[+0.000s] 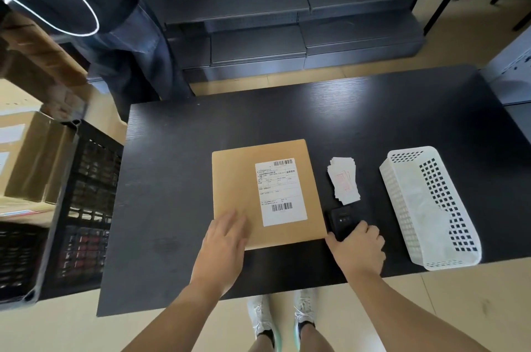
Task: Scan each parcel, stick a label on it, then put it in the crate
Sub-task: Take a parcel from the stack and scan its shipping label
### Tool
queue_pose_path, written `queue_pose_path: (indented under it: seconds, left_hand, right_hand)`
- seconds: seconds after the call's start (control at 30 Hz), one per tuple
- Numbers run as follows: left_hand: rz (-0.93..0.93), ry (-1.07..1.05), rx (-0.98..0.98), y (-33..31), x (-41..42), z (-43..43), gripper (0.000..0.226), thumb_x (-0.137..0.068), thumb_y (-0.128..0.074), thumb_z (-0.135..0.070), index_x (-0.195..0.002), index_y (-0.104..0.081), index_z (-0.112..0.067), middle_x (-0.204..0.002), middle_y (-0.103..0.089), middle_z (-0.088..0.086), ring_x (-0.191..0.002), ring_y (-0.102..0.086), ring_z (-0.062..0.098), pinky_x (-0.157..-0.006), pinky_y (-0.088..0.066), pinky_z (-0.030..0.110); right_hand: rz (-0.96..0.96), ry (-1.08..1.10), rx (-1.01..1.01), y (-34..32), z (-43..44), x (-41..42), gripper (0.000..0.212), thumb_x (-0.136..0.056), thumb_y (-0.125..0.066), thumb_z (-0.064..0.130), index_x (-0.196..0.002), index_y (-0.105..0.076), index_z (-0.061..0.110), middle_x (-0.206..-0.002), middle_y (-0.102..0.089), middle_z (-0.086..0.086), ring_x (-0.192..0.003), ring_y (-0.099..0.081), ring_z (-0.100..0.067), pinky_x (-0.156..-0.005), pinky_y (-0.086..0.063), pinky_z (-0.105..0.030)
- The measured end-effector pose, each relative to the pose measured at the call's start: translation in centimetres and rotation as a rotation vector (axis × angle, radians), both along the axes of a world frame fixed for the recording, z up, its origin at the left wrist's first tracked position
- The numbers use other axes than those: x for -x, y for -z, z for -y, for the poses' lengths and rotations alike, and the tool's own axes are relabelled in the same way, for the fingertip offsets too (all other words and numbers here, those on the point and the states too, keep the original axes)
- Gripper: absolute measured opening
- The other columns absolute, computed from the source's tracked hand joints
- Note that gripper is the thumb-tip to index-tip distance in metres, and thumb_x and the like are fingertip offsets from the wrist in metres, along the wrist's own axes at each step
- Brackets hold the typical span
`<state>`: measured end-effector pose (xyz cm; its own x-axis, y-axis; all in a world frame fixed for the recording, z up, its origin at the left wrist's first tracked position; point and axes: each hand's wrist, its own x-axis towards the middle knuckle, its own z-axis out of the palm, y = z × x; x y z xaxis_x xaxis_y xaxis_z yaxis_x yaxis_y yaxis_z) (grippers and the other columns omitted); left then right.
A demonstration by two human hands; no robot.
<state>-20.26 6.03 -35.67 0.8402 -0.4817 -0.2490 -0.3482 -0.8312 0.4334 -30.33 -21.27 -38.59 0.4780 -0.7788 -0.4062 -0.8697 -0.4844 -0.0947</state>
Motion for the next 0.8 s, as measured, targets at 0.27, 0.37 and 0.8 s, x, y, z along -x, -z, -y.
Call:
queue_pose_path:
  seconds: [0.27, 0.37, 0.8]
  left_hand:
    - [-0.007, -0.008, 0.017, 0.0, 0.5, 0.2, 0.050, -0.104, -0.049, -0.020, -0.153, -0.040, -0.021, -0.161, -0.029, -0.001, -0.149, -0.022, 0.022, -0.123, -0.020, 0.032]
    - [-0.006, -0.012, 0.019, 0.1, 0.5, 0.2, 0.050, -0.104, -0.050, -0.021, -0.153, -0.041, -0.022, -0.160, -0.029, -0.002, -0.149, -0.022, 0.021, -0.121, -0.019, 0.029]
    - [-0.036, 0.008, -0.008, -0.2, 0.1, 0.0, 0.050, -0.105, -0.047, -0.024, -0.154, -0.037, -0.023, -0.161, -0.027, -0.001, -0.147, -0.021, 0.023, -0.122, -0.022, 0.031]
  right_hand:
    - [0.032, -0.046, -0.024, -0.4, 1.2, 1.2, 0.076, -0.072, -0.072, 0.065, -0.123, -0.053, 0.012, -0.121, -0.054, -0.008, -0.114, -0.052, -0.028, -0.083, -0.052, -0.041]
    - [0.036, -0.046, -0.035, -0.9, 1.5, 1.7, 0.081, -0.071, -0.070, 0.067, -0.130, -0.052, 0.013, -0.125, -0.053, -0.007, -0.117, -0.050, -0.028, -0.088, -0.052, -0.043]
    - [0.254, -0.145, -0.046, -8.2, 2.5, 0.1, 0.080, -0.060, -0.061, 0.072, -0.118, -0.063, 0.018, -0.108, -0.057, -0.001, -0.105, -0.056, -0.023, -0.085, -0.056, -0.039]
